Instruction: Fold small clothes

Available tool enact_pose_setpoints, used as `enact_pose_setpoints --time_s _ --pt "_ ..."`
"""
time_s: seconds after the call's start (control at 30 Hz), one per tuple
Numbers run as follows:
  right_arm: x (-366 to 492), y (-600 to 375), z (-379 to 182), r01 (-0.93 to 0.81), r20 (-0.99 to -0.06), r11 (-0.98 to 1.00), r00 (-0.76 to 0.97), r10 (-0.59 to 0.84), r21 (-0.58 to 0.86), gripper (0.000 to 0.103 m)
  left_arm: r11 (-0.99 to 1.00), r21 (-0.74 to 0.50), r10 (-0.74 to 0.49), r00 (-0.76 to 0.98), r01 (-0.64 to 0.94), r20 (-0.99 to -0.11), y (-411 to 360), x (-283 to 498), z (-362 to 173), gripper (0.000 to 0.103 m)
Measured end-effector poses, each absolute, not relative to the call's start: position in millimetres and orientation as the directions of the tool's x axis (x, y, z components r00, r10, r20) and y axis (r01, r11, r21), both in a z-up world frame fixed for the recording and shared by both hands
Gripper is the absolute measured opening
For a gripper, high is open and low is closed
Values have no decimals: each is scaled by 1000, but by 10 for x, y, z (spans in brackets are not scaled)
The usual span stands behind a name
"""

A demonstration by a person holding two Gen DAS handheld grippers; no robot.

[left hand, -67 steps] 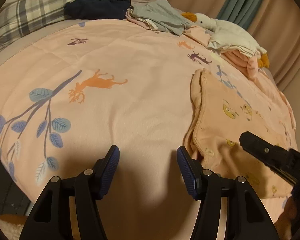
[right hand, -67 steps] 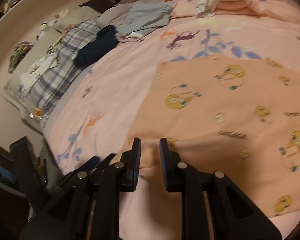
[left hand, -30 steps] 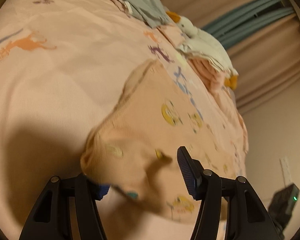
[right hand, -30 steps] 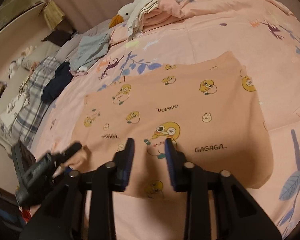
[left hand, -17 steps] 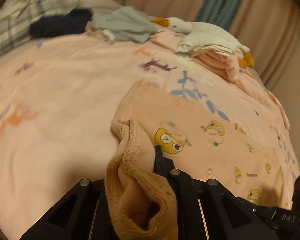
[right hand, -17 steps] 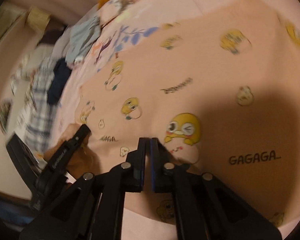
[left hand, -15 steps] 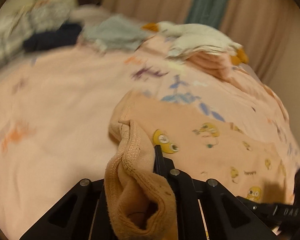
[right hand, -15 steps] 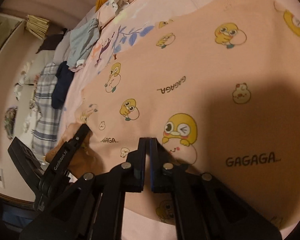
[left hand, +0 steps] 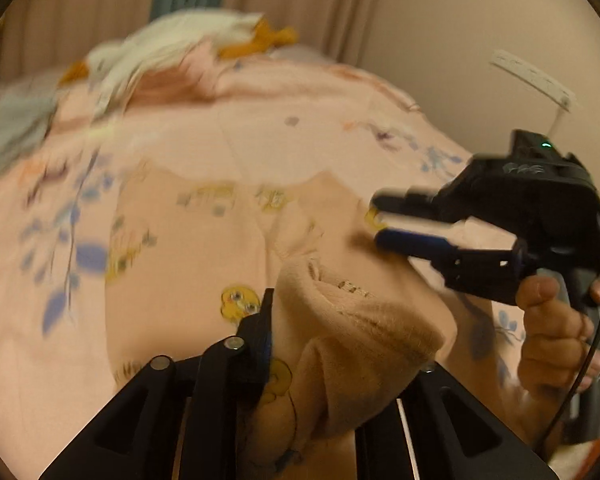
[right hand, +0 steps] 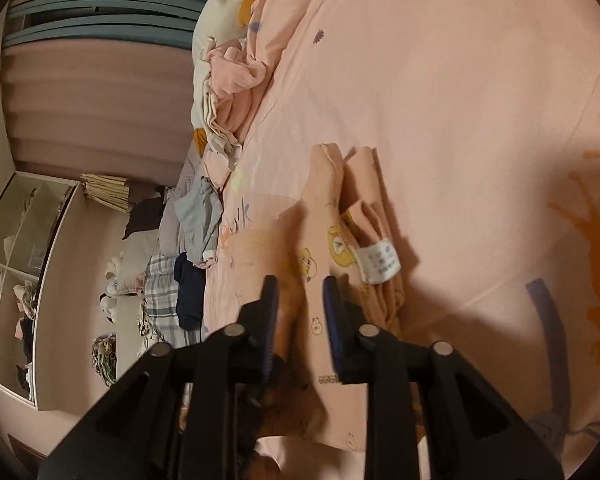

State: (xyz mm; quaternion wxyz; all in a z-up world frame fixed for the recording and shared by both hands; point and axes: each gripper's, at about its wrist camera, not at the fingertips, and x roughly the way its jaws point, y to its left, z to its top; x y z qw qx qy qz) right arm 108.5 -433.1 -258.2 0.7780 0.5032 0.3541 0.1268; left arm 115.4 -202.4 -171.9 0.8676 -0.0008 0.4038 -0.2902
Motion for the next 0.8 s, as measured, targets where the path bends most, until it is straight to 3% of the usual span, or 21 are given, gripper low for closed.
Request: enact_pose_setpoints --time_s 0.03,0.1,0.2,0.33,0.47,0.53,0.67,0.8 --pt "1080 -4307 -2557 152 -428 475 715 552 867 44 842 -288 -507 485 456 -712 -1926 1209 -1707 15" --pt "1070 -4252 -2523 128 -428 487 696 576 864 56 828 -400 -552 446 392 -705 -1689 1308 -1637 21" --pt "1092 -4155 -2552 87 -388 451 669 634 888 61 846 -415 -533 491 335 -689 -1471 1278 -1460 47" --pt "1200 -3949 -2539 54 -400 471 617 678 881 62 834 -391 -551 552 389 -626 -1310 944 -1201 66" --pt "1303 -3749 -2594 97 -498 557 592 634 825 67 800 -356 -592 539 483 -599 -1200 719 -1191 67" --pt "1319 -3721 -2667 134 -505 546 604 617 827 67 837 -347 -545 590 422 -596 -1048 755 -1327 69" --pt "1376 -3682 -2716 147 -500 529 602 623 836 67 907 -368 -413 614 206 -673 -751 1046 -1729 69" --pt "1410 -3513 -2646 116 -566 629 579 587 769 67 853 -515 -471 557 88 -684 -483 1244 -1937 69"
